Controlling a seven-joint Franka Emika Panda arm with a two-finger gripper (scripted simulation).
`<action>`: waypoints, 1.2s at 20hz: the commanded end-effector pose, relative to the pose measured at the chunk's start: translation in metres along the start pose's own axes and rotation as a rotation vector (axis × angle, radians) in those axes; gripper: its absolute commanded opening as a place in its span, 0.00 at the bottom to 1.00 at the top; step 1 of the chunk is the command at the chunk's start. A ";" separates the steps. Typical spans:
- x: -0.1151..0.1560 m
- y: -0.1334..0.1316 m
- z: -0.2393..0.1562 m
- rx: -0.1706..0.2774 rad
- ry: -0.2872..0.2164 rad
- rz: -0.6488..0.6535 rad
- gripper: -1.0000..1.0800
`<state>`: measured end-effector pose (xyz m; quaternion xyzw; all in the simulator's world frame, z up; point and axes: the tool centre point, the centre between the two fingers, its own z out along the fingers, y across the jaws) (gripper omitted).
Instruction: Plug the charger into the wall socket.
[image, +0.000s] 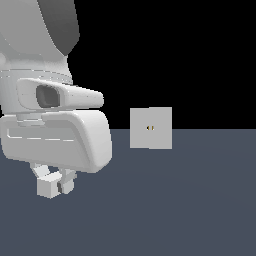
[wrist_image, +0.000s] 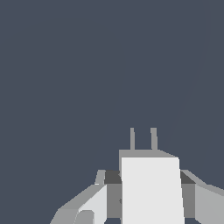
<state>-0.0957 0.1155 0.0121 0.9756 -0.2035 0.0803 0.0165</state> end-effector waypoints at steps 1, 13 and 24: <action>0.001 0.002 -0.001 0.000 0.000 -0.002 0.00; 0.024 0.038 -0.019 0.011 0.002 -0.071 0.00; 0.068 0.092 -0.048 0.029 0.003 -0.183 0.00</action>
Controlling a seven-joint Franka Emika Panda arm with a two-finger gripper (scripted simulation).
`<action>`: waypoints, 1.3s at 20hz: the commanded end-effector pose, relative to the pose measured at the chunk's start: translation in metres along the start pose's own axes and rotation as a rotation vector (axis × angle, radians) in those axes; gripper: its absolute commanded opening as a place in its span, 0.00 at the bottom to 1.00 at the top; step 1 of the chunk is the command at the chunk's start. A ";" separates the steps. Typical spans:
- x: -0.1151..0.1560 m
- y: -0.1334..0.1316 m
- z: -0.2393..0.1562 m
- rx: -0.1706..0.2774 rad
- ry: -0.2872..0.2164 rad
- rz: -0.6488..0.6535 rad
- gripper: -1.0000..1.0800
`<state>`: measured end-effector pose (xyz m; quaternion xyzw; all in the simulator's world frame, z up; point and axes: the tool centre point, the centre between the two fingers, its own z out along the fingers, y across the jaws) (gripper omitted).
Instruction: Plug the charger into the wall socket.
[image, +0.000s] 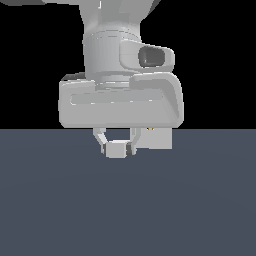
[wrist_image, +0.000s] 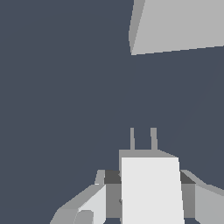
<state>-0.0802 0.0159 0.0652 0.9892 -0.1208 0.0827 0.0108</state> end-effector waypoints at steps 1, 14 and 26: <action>0.008 0.013 -0.007 0.004 0.000 -0.026 0.00; 0.038 0.051 -0.026 0.019 -0.002 -0.103 0.00; 0.042 0.055 -0.028 0.020 -0.002 -0.110 0.00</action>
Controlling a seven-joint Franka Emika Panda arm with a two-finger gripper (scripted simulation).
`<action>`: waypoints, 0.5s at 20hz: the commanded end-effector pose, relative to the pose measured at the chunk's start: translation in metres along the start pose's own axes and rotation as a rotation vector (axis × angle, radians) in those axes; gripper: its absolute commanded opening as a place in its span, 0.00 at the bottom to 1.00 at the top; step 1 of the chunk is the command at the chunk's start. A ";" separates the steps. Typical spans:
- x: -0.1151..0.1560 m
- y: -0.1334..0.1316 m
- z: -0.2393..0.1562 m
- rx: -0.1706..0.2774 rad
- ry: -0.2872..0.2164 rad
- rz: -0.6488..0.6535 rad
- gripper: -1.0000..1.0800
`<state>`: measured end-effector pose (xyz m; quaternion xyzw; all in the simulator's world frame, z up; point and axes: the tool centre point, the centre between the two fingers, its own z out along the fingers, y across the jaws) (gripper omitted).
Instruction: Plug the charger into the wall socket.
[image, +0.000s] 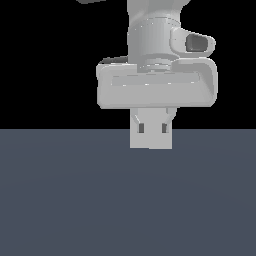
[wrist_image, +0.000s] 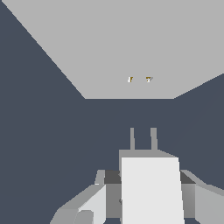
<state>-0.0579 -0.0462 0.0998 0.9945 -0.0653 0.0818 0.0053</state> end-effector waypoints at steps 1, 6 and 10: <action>0.001 0.000 0.000 0.000 0.000 0.000 0.00; 0.011 0.000 0.002 0.000 0.000 0.000 0.00; 0.026 0.000 0.004 0.000 0.000 0.000 0.00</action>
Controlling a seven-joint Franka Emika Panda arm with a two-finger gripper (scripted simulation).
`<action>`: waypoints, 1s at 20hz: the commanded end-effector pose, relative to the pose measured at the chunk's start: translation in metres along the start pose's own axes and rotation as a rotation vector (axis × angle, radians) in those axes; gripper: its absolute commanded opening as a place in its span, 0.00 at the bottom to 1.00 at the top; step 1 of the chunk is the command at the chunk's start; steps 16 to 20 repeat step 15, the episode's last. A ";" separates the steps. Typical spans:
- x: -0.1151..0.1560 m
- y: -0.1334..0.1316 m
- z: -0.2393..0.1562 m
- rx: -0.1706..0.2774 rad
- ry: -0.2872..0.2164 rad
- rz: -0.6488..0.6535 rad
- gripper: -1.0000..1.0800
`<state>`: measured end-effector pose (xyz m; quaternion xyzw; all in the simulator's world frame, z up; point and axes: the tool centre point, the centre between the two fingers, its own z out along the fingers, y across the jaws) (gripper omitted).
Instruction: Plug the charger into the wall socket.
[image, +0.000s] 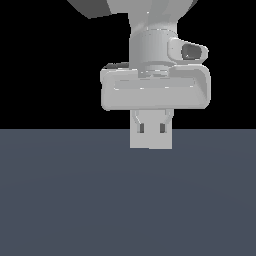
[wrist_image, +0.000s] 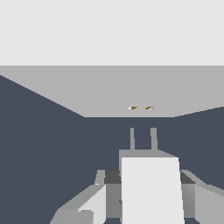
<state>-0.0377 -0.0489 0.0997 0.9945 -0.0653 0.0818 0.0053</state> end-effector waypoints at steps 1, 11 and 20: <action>0.010 0.000 0.001 0.000 0.000 0.000 0.00; 0.030 0.000 0.005 0.000 0.000 -0.001 0.00; 0.029 0.000 0.005 0.000 0.000 -0.001 0.00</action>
